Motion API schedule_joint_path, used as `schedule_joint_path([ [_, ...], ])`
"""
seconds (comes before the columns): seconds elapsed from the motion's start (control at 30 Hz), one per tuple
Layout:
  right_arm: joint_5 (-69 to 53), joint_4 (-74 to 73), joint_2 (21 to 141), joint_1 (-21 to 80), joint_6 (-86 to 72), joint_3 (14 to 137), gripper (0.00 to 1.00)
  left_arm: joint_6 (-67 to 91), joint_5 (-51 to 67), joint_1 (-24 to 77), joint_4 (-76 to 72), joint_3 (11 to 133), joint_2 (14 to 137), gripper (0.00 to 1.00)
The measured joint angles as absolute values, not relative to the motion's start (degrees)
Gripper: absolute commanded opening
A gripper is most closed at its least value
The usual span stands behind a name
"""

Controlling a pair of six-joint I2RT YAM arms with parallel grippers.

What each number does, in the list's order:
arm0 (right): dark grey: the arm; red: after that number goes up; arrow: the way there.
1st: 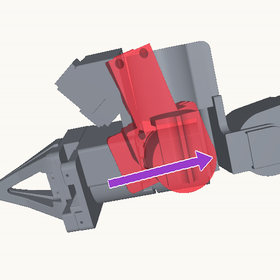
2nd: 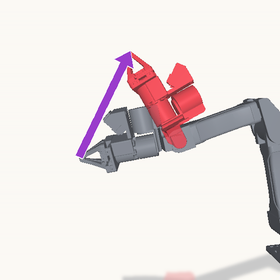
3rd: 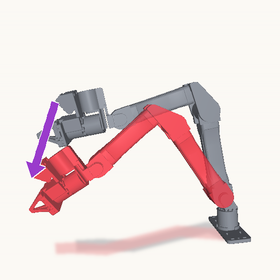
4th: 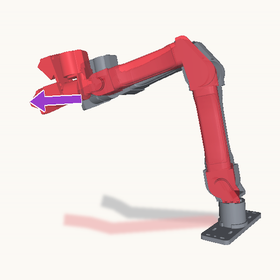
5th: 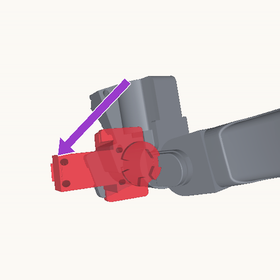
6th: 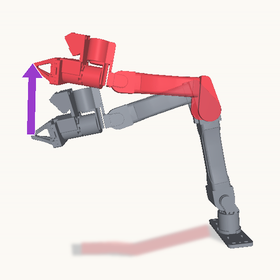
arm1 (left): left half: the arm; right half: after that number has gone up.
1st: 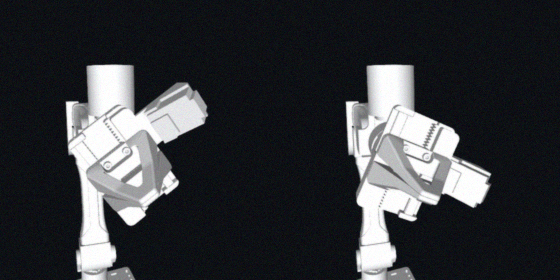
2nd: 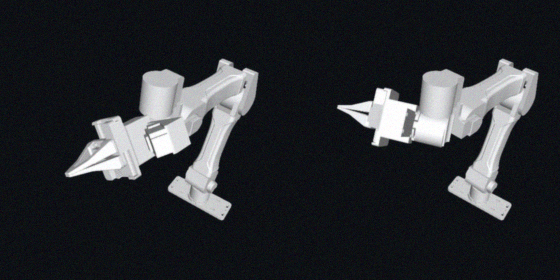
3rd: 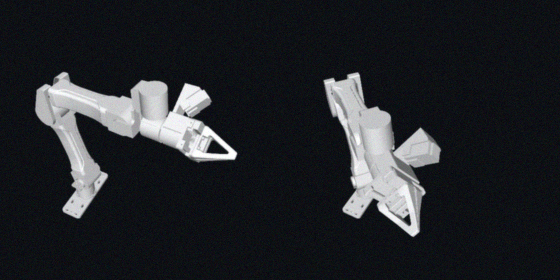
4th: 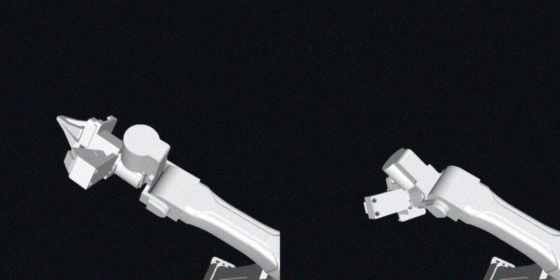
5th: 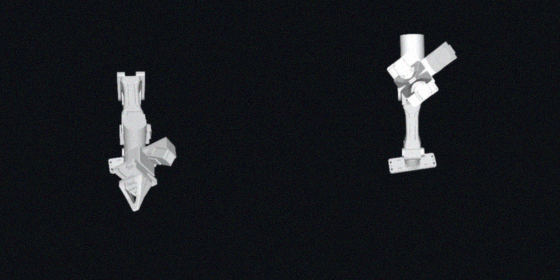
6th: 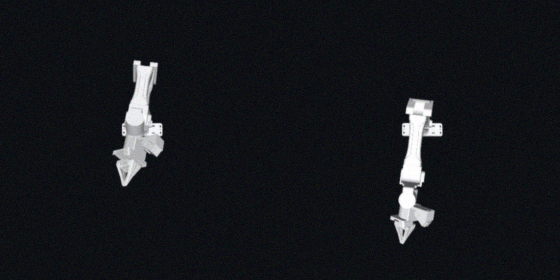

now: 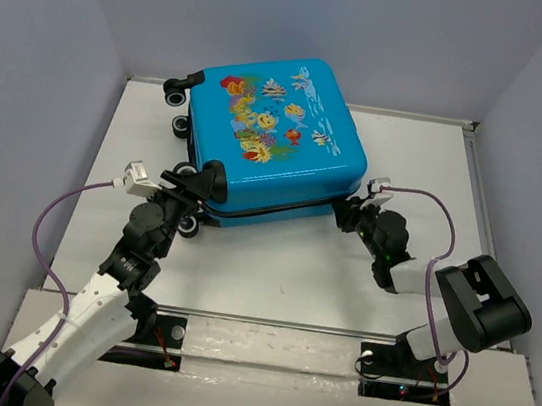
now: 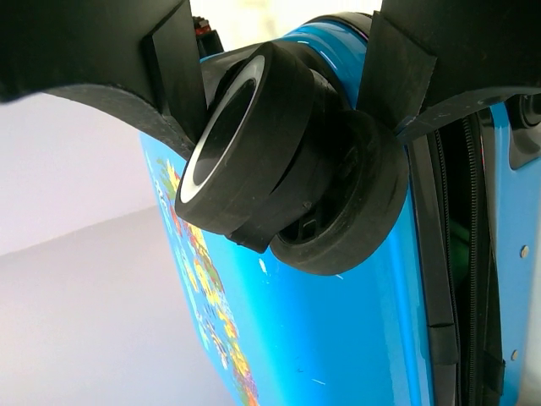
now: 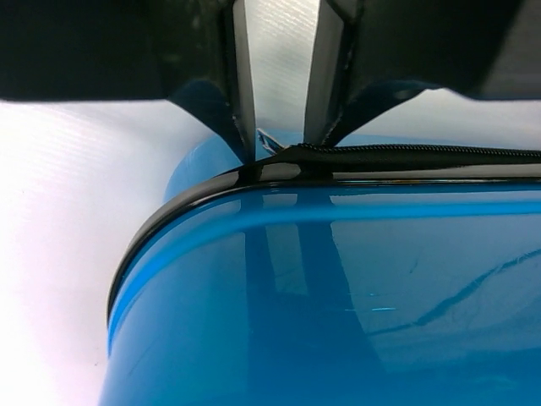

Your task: Pack the luggage

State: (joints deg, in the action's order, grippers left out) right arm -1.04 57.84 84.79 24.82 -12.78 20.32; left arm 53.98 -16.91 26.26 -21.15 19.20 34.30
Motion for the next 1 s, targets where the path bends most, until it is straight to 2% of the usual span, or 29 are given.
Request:
schedule_joint_path([
  [0.23, -1.9, 56.6, 86.8, 24.7, -11.6, 22.7, 0.07, 53.8, -16.5, 26.3, -20.9, 19.2, 34.4, 0.06],
  [0.57, -2.2, 55.5, 86.0, 26.4, -14.1, 22.8, 0.07, 53.5, -16.1, 26.3, -22.2, 19.0, 35.1, 0.06],
  [0.63, 2.0, 54.8, 85.8, 31.0, -14.6, 23.1, 0.07, 53.3, -16.1, 26.2, -23.8, 19.1, 36.4, 0.06],
  [0.77, 9.7, 53.2, 88.7, 50.9, -15.3, 29.1, 0.07, 53.1, -15.2, 26.2, -25.5, 21.9, 41.8, 0.06],
  [1.0, 18.4, 44.7, 91.2, 60.6, -15.1, 37.3, 0.07, 51.7, -9.5, 27.0, -22.9, 27.4, 46.8, 0.06],
])
